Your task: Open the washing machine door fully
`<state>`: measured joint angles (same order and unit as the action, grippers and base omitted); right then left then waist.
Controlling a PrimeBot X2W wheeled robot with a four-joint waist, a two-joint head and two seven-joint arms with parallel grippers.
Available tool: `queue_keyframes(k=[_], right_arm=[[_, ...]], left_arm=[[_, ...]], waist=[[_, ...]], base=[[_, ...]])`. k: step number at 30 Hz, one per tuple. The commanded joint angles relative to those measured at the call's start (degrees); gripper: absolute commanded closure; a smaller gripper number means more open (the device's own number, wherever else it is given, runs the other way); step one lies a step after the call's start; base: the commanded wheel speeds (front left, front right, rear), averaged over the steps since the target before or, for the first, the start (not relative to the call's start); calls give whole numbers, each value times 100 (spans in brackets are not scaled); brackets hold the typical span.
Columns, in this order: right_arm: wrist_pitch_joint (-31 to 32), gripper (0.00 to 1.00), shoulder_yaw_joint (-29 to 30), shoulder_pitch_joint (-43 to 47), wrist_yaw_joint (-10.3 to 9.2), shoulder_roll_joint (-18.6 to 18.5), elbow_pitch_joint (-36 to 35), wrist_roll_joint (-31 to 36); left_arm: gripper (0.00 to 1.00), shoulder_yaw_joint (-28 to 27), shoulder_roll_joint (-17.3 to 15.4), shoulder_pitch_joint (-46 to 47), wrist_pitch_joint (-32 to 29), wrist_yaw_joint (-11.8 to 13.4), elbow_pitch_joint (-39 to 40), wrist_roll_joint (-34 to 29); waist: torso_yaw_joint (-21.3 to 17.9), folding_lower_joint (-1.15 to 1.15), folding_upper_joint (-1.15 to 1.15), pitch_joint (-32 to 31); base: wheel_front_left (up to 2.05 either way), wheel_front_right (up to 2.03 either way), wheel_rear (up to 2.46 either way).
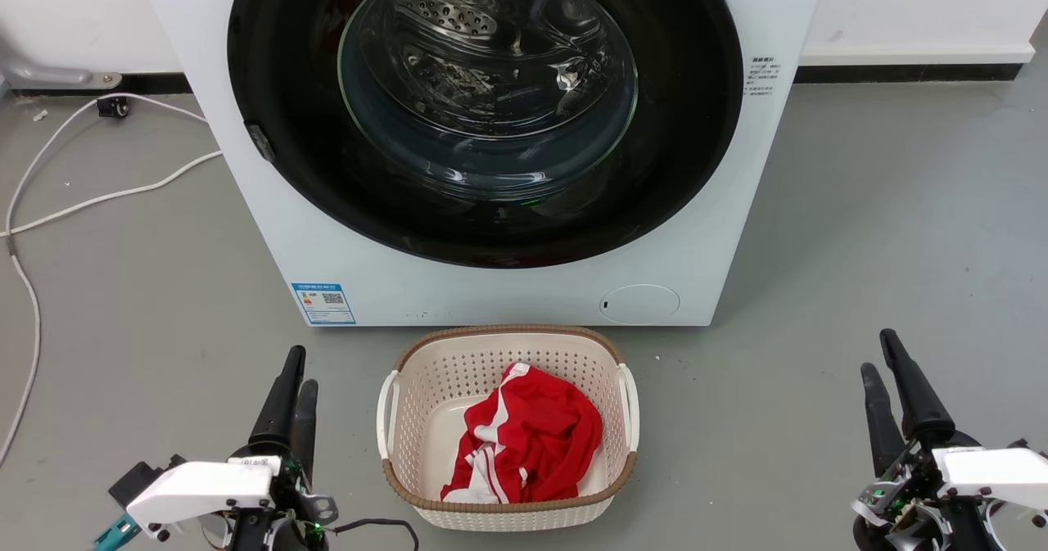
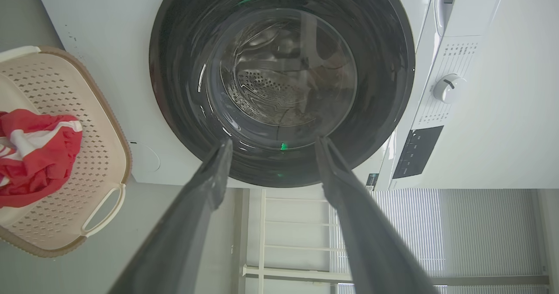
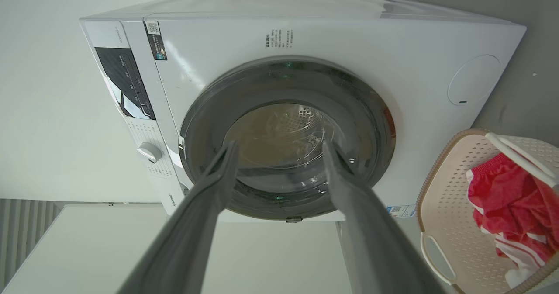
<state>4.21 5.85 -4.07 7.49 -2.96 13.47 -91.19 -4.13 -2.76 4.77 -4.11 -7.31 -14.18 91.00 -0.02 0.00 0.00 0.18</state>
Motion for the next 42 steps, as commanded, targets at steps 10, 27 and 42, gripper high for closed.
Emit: queue_keyframes(k=[10,27,42], right_arm=[[-319,0,45,40,1,-3,-487,1057],[-684,0,-74,209,1,-1,-1006,3581],[-892,0,-208,362,1,1,-1115,5623]], left_arm=[[0,105,-16,195,318,-12,501,-1009],[0,419,-17,216,679,-15,905,-3062],[0,685,-17,238,966,28,955,-4564]], waist=[[24,0,0,10],[56,0,0,15],[87,0,0,16]], base=[[0,0,0],[0,0,0],[0,0,0]])
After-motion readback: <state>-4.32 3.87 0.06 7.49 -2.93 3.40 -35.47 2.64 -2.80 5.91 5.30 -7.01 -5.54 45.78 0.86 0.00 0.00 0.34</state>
